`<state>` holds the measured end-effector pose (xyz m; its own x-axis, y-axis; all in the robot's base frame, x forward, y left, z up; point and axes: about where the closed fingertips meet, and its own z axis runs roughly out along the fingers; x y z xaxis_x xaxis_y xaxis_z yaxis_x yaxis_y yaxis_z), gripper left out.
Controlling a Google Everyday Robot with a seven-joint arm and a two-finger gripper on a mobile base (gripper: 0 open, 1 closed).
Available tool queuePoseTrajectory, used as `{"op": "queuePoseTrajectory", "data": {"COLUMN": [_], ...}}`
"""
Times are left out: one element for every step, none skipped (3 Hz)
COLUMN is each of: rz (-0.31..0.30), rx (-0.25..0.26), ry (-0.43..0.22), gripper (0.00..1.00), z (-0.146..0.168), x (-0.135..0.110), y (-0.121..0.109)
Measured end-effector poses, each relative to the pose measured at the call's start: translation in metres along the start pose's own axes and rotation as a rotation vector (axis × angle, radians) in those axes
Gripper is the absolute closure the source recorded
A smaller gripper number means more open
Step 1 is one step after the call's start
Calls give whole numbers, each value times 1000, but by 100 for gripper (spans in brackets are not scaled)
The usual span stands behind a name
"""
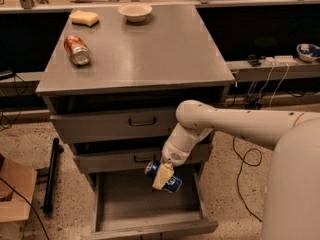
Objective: Place pepsi can into bottom drawer
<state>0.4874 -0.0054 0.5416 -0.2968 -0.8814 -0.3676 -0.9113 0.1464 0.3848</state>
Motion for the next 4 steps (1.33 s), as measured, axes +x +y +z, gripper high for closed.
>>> {"op": "queuePoseTrajectory", "data": {"rz": [10,-2,9,57], "rx": [36,102,141,125], "ry": [20,-6,-31,-153], "gripper": [100,100,100,100], "z": [20,66,99,145], "x": [8,26,34,50], "y": [-6,-24,-45,-77]}}
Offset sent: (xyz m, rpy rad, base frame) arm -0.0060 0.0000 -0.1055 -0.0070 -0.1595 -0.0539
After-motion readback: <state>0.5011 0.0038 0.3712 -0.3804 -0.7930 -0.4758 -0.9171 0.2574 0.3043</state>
